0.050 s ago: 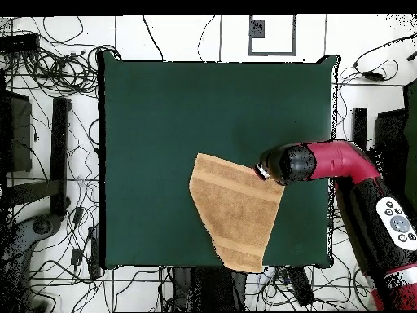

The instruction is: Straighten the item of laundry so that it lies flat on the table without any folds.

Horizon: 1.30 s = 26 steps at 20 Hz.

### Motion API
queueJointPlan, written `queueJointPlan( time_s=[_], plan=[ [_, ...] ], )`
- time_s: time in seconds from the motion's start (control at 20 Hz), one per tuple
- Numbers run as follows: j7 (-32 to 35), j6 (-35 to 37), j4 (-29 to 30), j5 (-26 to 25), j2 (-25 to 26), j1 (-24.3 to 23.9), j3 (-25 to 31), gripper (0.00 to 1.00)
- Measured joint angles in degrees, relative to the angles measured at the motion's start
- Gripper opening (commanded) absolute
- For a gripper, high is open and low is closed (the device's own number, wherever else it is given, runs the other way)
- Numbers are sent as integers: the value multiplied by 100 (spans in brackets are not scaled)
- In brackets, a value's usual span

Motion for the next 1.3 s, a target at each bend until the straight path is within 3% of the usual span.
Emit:
queueJointPlan(
  time_s=[1.3],
  plan=[
    [0,-1,-1,-22,55,-59,-404,100]
  ],
)
